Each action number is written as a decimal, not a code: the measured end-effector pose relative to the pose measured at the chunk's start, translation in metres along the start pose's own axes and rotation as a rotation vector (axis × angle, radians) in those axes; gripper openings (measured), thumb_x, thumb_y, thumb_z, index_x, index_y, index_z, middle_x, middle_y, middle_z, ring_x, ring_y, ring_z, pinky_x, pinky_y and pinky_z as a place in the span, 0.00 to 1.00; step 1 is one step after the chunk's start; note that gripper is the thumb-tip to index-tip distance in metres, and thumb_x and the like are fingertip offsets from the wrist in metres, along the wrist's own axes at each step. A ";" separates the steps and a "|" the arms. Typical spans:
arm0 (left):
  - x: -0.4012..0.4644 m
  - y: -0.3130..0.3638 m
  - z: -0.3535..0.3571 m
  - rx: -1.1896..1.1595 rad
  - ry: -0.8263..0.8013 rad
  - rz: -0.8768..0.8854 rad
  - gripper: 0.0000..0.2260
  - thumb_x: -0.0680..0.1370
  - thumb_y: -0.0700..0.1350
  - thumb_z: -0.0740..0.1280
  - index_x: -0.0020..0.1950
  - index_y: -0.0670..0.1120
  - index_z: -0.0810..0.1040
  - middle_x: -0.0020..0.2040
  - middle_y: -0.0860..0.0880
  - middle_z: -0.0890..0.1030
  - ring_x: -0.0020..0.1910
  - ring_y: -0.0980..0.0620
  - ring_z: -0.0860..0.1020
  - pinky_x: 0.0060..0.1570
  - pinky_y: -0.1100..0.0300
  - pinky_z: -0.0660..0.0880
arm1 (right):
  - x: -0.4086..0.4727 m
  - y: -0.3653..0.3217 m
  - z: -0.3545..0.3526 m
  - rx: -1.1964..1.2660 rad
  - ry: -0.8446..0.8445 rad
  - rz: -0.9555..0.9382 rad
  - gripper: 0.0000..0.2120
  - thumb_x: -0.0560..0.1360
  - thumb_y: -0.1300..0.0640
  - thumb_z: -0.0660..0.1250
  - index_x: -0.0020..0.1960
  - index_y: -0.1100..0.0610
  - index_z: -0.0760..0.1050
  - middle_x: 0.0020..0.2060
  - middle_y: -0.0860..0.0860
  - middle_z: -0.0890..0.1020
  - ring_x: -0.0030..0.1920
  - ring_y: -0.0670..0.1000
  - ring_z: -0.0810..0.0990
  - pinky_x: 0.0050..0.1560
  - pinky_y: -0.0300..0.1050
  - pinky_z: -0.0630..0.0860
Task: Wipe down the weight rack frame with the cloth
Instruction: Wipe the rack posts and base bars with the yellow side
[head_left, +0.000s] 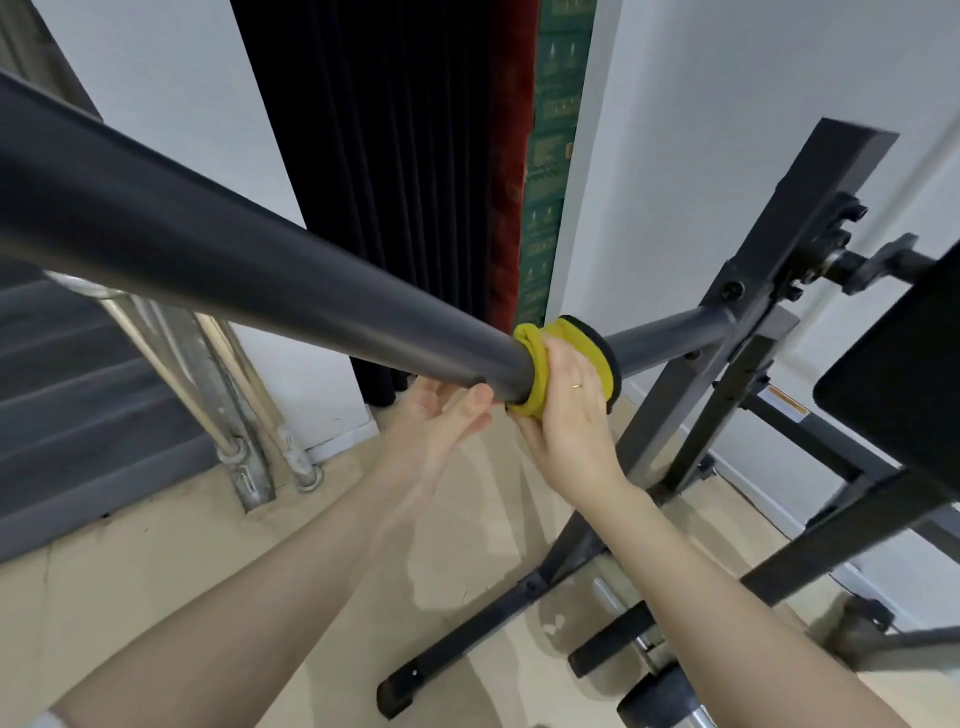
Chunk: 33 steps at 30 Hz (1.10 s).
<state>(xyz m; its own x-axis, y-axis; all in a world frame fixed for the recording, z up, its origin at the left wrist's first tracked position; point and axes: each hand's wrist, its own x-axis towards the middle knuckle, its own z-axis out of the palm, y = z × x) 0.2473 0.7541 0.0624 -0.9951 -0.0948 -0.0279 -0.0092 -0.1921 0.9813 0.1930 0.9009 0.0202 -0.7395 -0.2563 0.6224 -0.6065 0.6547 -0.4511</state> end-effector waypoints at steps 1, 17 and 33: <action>0.001 -0.003 0.003 0.002 0.005 0.001 0.31 0.67 0.49 0.73 0.68 0.44 0.69 0.63 0.44 0.77 0.61 0.46 0.77 0.57 0.56 0.77 | 0.001 0.001 -0.002 0.029 -0.011 -0.022 0.31 0.73 0.59 0.70 0.72 0.59 0.59 0.67 0.58 0.70 0.67 0.57 0.66 0.68 0.51 0.62; 0.031 -0.062 0.074 -0.093 0.249 -0.010 0.26 0.63 0.50 0.75 0.60 0.46 0.76 0.58 0.46 0.80 0.60 0.44 0.77 0.62 0.46 0.73 | 0.026 0.089 -0.020 -0.039 -0.162 -0.451 0.34 0.69 0.66 0.73 0.69 0.58 0.61 0.65 0.58 0.73 0.67 0.58 0.64 0.66 0.55 0.60; 0.043 -0.087 0.123 -0.309 0.427 0.035 0.14 0.73 0.44 0.70 0.57 0.53 0.73 0.52 0.52 0.82 0.55 0.50 0.81 0.54 0.57 0.72 | 0.039 0.168 -0.050 -0.015 -0.270 -0.522 0.33 0.70 0.66 0.71 0.71 0.58 0.62 0.69 0.56 0.68 0.69 0.57 0.62 0.71 0.51 0.55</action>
<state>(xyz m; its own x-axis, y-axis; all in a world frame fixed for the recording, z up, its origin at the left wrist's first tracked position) 0.1934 0.8872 -0.0010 -0.8649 -0.4837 -0.1344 0.1171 -0.4547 0.8829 0.0773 1.0362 0.0006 -0.3938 -0.7182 0.5736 -0.9076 0.4025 -0.1190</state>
